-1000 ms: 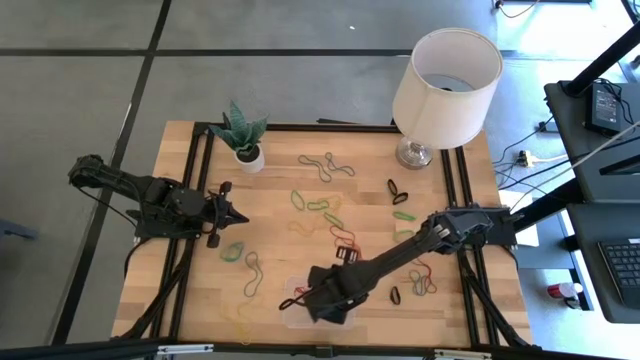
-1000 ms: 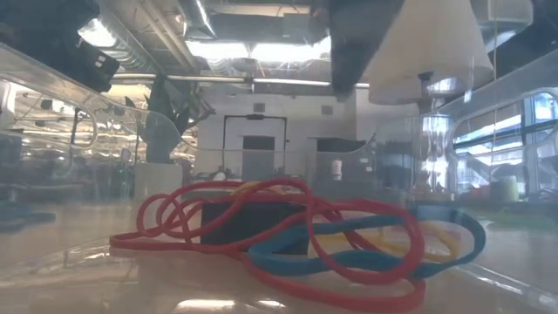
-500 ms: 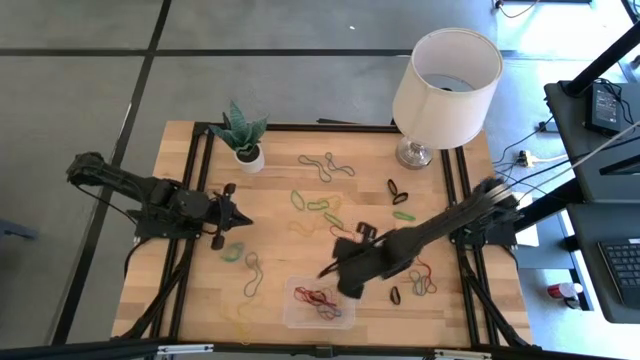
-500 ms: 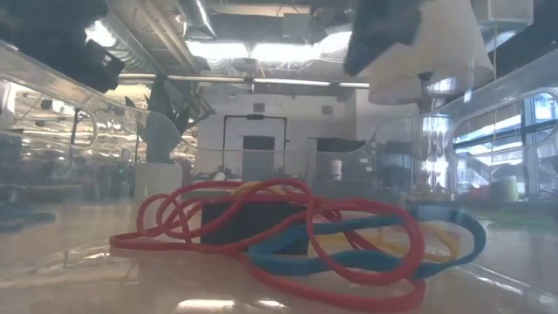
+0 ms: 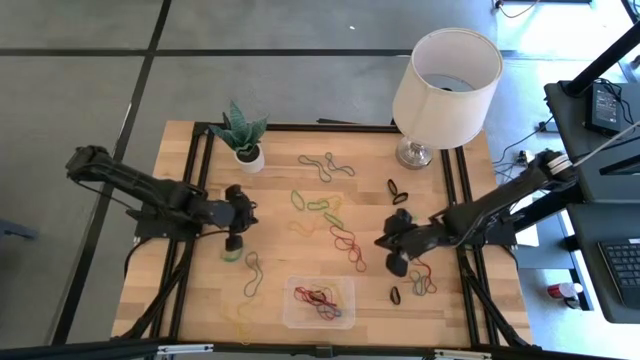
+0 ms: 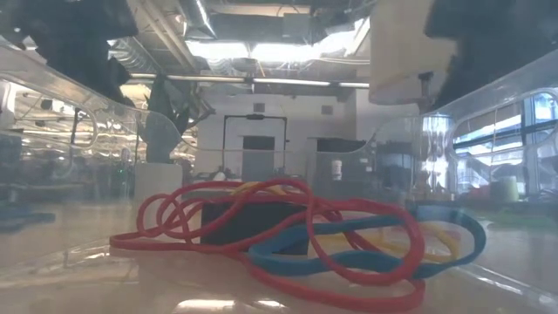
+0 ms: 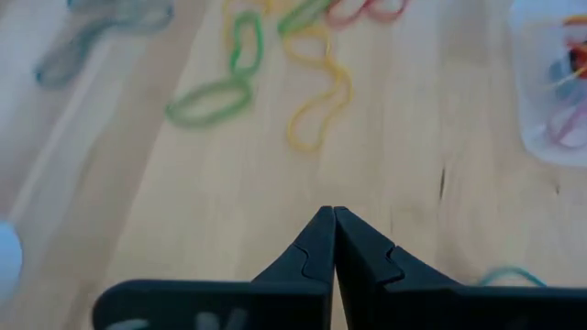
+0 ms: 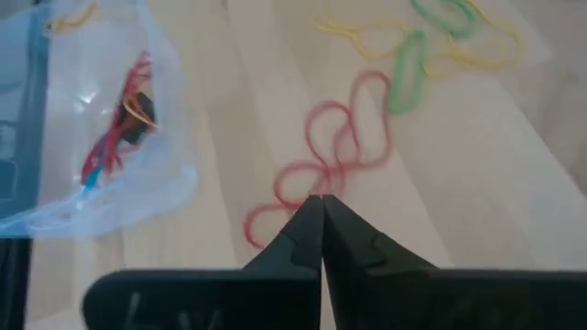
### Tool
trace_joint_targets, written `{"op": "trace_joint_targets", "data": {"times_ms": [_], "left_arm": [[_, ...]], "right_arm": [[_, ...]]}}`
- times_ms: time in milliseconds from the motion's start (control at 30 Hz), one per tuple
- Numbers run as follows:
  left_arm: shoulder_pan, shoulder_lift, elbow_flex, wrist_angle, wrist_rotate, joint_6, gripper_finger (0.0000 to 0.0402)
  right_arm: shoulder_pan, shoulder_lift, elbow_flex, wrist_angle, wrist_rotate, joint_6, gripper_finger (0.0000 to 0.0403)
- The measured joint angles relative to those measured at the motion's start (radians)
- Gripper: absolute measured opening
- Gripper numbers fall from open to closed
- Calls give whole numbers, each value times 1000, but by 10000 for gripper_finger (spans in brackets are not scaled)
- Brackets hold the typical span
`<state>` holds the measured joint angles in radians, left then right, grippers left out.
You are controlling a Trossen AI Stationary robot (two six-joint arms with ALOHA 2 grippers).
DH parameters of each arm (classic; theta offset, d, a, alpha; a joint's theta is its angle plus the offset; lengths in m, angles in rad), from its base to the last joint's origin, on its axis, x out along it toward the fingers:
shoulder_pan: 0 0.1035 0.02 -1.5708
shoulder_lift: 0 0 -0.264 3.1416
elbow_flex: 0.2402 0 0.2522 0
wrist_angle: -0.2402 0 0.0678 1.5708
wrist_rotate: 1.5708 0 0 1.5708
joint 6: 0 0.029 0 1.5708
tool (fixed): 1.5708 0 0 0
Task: Pick and place rubber bands into bin
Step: Put the blue rubber band into the transparent bin
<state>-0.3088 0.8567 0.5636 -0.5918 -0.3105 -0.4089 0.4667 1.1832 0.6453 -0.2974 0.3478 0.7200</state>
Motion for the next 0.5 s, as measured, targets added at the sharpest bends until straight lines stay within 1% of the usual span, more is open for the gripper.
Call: {"op": "trace_joint_targets", "data": {"times_ms": [133,333,400,500], "left_arm": [[0,54,18,-86,67,-155,26],[0,142,18,-200,160,-423,83],[0,175,18,-209,188,-466,103],[0,225,18,-204,228,-479,126]], "right_arm": [[0,-67,-88,22,0,7,6],[0,-100,-138,24,0,-32,6],[0,-100,-144,24,-1,-57,6],[0,-100,-146,22,0,-101,6]]}}
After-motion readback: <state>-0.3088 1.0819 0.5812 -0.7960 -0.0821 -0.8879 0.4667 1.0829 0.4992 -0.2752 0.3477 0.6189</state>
